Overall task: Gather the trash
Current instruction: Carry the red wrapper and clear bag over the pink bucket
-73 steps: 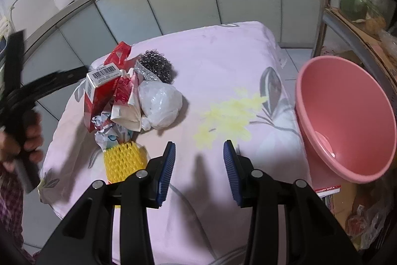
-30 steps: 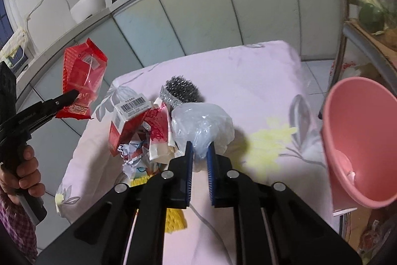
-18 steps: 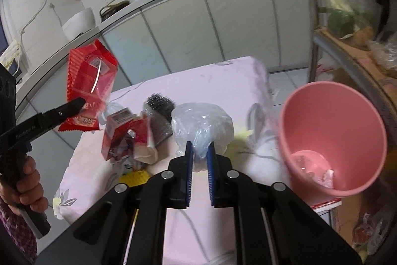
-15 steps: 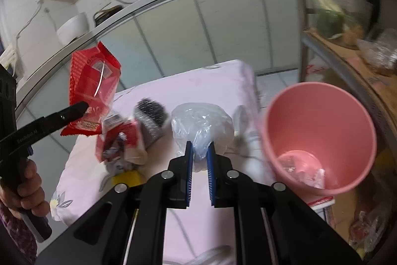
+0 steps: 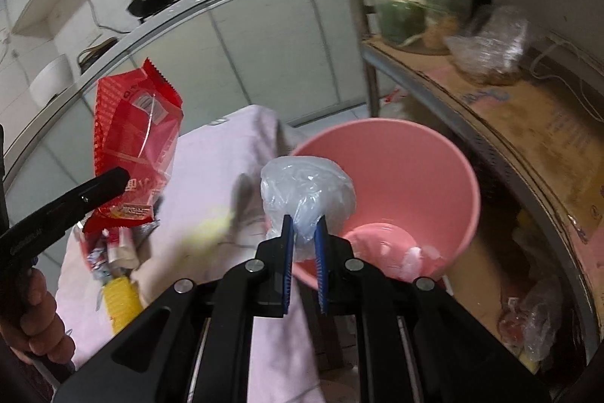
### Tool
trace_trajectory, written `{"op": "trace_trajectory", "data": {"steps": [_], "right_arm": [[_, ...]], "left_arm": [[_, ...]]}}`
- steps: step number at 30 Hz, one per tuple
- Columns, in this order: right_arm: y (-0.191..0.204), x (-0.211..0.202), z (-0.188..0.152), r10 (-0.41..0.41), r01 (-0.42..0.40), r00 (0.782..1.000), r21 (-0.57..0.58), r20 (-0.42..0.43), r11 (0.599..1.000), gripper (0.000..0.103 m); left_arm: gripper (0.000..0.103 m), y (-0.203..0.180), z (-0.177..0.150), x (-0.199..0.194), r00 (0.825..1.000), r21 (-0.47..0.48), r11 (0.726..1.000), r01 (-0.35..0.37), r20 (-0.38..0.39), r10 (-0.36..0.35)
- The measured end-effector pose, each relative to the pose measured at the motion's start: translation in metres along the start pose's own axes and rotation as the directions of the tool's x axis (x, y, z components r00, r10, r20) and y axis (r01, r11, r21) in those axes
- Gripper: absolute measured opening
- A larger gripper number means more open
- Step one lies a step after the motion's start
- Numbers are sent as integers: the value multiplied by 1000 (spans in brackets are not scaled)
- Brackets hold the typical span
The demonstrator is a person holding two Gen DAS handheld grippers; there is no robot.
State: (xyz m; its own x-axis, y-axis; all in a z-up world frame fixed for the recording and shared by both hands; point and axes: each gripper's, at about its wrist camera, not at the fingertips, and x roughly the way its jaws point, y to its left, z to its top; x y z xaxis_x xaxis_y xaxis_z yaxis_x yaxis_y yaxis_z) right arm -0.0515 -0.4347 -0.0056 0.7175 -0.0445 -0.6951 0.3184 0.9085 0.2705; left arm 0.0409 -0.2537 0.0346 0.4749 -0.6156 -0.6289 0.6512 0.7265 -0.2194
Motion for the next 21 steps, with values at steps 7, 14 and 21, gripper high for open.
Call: {"op": "trace_trajectory", "data": {"steps": [7,14,21], "right_arm": [[-16,16,0,-54,54,998,9,-20,998,11],[-26,31,-2,-97,97,995,18,-36,995,11],[-33,47,0,-122,124,991,21,-61,992,11]], "left_arm": [[10,-32,-2,41,998,64,998,22,-54,-19],[10,-43,-6,73,995,84,996,28,-101,-19],[10,-47,-11,99,989,98,995,27,-145,-13]]}}
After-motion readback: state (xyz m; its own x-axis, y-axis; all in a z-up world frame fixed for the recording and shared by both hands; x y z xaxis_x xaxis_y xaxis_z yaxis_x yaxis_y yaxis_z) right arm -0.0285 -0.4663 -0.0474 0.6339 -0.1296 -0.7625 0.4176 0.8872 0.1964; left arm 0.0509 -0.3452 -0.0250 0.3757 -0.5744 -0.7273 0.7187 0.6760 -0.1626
